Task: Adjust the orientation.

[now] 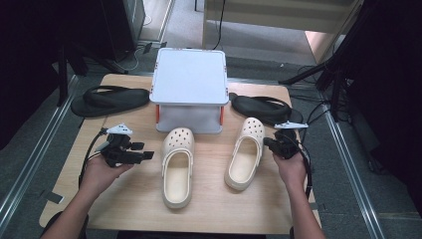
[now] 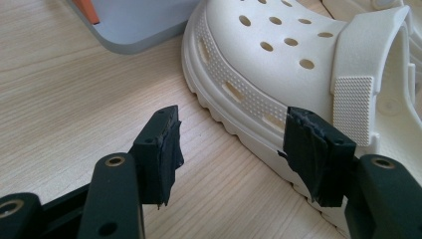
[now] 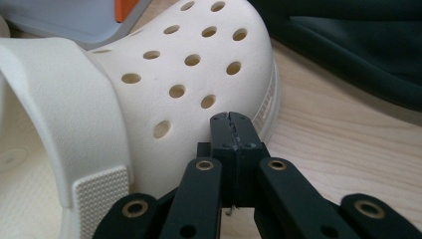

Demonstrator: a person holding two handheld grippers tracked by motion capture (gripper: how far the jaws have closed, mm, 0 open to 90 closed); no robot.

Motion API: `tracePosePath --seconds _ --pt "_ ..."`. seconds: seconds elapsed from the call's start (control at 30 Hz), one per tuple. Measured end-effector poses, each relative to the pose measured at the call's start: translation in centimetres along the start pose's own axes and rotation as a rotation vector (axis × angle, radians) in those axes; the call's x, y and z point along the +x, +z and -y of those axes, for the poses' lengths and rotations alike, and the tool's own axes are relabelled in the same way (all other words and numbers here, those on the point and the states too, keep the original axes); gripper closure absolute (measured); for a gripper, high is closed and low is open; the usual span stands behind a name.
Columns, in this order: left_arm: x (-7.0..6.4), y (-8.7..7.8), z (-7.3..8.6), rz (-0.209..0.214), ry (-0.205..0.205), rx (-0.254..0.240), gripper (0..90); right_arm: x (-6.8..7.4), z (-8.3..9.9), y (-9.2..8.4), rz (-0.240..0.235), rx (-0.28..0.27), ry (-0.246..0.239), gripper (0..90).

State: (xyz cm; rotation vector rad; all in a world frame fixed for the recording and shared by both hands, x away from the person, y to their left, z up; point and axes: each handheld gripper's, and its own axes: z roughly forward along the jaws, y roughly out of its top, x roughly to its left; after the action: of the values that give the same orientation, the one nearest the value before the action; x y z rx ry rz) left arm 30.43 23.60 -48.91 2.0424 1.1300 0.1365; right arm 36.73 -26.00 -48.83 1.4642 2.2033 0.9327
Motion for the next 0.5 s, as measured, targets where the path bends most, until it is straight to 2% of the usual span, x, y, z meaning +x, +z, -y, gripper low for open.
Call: tracePosePath --seconds 0.13,0.37,0.5 --pt "-0.1 0.1 -0.1 0.002 0.004 0.000 40.4 0.7 -0.4 0.7 -0.001 -0.014 -0.012 90.0" --pt "-0.1 0.2 -0.4 0.002 0.000 -0.007 40.4 0.8 -0.6 1.2 -0.016 -0.039 0.011 90.0" --pt "-0.3 0.2 -0.4 0.007 0.009 -0.008 40.4 0.6 -0.2 0.7 -0.035 -0.048 0.040 87.8"
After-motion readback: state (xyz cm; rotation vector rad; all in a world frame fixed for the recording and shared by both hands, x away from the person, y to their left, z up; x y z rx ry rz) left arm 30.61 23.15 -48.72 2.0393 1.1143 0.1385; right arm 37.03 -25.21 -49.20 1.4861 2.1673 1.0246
